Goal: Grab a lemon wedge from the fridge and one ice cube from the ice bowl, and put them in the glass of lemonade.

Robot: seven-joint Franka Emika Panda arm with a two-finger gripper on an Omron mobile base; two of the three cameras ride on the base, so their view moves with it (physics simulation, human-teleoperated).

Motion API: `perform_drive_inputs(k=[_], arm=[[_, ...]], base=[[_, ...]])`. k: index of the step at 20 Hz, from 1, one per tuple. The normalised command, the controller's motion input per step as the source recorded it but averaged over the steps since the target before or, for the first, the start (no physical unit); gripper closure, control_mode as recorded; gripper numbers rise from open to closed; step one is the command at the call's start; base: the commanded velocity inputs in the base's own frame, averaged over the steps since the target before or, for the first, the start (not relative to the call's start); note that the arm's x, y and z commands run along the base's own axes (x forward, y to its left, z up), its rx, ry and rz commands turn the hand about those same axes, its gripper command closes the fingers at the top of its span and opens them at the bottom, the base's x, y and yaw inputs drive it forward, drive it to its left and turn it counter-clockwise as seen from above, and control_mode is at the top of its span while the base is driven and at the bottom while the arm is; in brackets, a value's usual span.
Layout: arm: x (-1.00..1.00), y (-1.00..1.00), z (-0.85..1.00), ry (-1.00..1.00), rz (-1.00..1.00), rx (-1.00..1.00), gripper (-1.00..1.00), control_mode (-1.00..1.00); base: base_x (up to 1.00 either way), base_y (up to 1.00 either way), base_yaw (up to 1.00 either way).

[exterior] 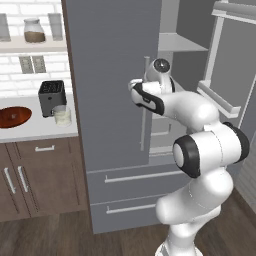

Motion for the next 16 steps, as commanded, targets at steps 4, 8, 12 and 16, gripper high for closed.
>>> perform_drive_inputs(k=[4, 8, 12, 16], arm=[[0.15, 0.06, 0.0, 0.0, 0.0, 0.0, 1.0, -1.0], [0.11, 0.06, 0.0, 0.0, 0.0, 0.0, 1.0, -1.0], [0.01, 0.23, 0.0, 0.0, 0.0, 0.0, 1.0, -1.0], [-0.14, 0.61, 0.04, -0.06, 0.0, 0.0, 1.0, -1.0]], base=[[0.0, 0.0, 0.0], [0.0, 0.0, 0.0], [0.0, 0.0, 0.0], [0.0, 0.0, 0.0]])
